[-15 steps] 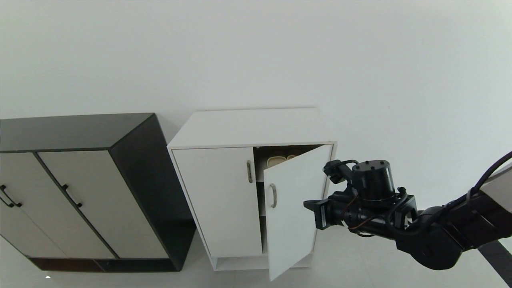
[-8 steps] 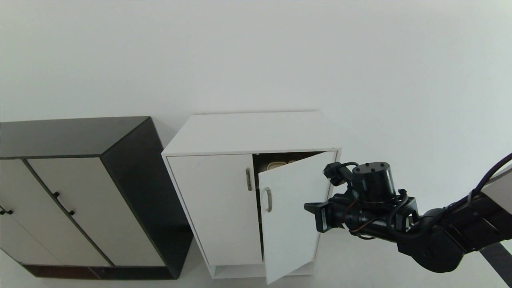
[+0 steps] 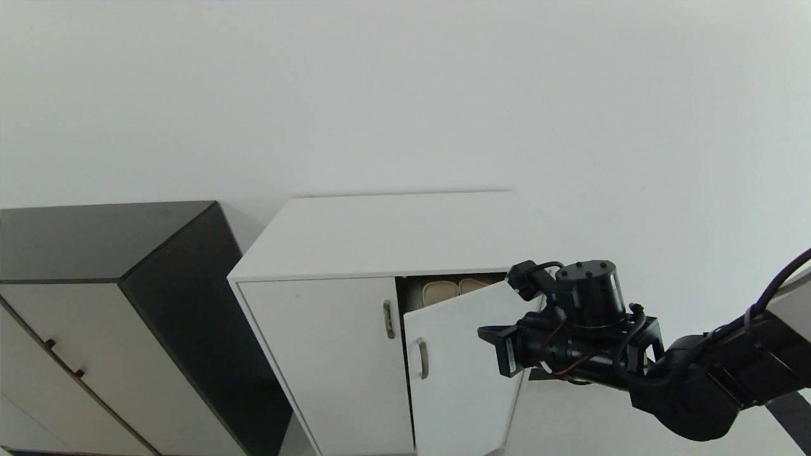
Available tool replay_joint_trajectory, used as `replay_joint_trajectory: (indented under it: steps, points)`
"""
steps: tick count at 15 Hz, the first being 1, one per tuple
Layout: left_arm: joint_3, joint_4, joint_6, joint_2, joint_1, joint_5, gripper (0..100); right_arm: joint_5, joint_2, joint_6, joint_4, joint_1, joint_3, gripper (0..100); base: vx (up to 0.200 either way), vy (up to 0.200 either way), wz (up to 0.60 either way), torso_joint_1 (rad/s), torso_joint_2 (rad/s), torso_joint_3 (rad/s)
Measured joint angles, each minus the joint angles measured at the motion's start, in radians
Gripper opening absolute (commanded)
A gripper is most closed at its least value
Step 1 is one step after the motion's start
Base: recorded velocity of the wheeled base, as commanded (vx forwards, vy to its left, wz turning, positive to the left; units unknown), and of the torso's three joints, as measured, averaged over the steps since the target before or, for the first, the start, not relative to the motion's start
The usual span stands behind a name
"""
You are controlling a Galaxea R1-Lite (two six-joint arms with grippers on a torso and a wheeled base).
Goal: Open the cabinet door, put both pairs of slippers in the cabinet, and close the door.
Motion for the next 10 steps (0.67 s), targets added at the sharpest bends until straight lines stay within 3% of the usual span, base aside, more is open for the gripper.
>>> replay_joint_trajectory:
  steps: [10]
  points:
    - [0.000,0.000,-0.001,0.000,0.000,0.003,0,0.006,-0.003,0.009,-0.007,0.015,0.008,0,0.000,0.000,0.00,0.000,0.00,0.000]
